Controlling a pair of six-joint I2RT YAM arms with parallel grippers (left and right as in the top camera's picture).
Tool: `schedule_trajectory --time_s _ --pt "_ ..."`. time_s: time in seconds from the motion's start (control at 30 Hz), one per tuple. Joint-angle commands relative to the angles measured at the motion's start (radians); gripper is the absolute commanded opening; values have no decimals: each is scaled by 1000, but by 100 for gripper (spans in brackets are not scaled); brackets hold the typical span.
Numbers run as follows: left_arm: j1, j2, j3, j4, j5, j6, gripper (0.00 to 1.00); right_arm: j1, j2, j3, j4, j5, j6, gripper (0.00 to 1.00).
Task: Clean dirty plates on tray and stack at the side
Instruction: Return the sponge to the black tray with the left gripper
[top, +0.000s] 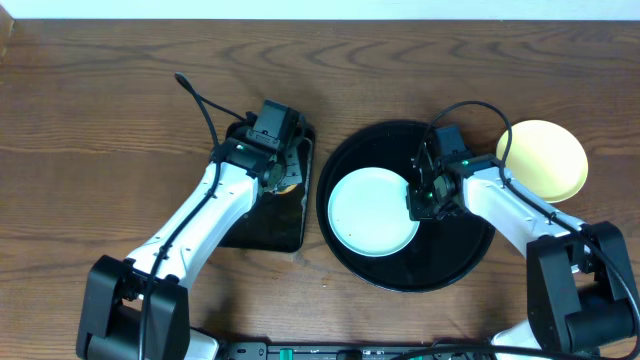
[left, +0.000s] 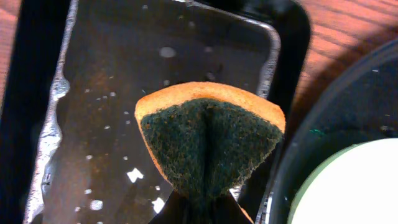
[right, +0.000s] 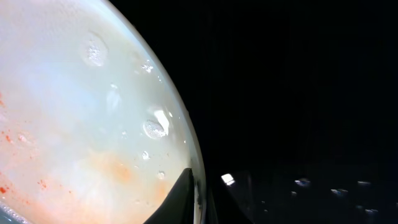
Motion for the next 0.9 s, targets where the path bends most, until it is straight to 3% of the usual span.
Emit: schedule_trajectory --time_s 0.0,0.27,0.57,0.87 --pt "8 -1 -22 0 -19 14 8 2 -12 -48 33 -73 47 4" --pt "8 -1 -23 0 -19 14 9 -5 -12 -74 109 -139 72 1" --pt "8 -1 -23 0 -19 14 9 -111 -12 -73 178 -241 51 1" --pt "8 -1 -23 1 -19 14 11 -199 -29 -49 168 -242 -61 1"
